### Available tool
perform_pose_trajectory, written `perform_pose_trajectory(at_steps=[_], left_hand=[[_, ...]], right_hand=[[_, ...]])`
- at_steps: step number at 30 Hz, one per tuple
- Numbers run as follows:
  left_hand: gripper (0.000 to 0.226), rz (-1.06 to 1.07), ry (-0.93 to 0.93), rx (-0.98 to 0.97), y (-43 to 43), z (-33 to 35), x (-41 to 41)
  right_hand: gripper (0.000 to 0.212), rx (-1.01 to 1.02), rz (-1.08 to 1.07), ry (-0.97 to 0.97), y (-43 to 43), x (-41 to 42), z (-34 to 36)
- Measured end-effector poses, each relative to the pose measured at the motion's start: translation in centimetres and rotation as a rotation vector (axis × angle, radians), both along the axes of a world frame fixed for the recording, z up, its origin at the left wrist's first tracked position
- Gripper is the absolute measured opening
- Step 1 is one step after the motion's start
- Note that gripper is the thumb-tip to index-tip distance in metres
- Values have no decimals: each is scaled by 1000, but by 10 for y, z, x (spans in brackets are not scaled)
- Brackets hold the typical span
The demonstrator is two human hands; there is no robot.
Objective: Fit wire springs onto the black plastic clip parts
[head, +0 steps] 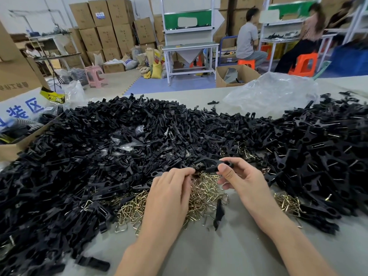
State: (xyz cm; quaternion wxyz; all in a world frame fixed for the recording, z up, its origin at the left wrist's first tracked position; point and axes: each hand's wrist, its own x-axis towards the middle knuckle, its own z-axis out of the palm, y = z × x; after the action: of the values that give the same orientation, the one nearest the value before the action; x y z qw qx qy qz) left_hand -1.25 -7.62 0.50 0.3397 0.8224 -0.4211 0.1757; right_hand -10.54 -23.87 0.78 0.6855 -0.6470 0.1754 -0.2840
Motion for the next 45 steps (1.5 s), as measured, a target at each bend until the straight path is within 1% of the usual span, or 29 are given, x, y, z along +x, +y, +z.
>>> perform_pose_trajectory(at_steps=[2,4,6,8,11,13,15,16,18,21,24,28,33,35,41,45], left_hand=[[21,-23,-44,8,1,1,0],[21,-38,-44,9,1,1,1],[30,-34,-39,10,2,1,4],[37,-20,-34,-3,3,2,7],[30,12,6,-74,6,3,11],[21,24,157,-169,6,5,10],[16,10,388,-280,4,6,8],[16,-7,476,-339,2,7,6],[18,-51,611,-422,-1,10,2],[13,-106,810,-488,-4,16,-3],[11,-125,911,-498,-4,17,-1],[10,-144,932,-505,-6,15,-3],[10,-149,959,-566,-6,15,0],[10,-154,957,-556,-6,14,0],[6,-138,869,-526,-6,10,-2],[13,-125,809,-514,-6,10,-2]], right_hand=[[27,-11,8,12,0,0,0],[35,-20,22,26,1,0,1],[41,-27,39,36,2,0,2],[43,-33,58,48,2,0,2],[39,-42,83,58,3,0,1],[36,-32,102,56,3,0,1],[35,-36,133,55,4,0,2],[34,-38,151,49,5,-1,3],[33,-35,179,34,6,-1,4],[30,-29,195,17,7,-1,4],[31,-23,201,6,7,-1,5],[33,-39,221,15,6,-1,4],[32,-45,210,17,7,-2,4],[32,-53,209,20,7,-1,4],[29,-75,211,19,7,0,2],[34,-97,208,18,7,0,2]])
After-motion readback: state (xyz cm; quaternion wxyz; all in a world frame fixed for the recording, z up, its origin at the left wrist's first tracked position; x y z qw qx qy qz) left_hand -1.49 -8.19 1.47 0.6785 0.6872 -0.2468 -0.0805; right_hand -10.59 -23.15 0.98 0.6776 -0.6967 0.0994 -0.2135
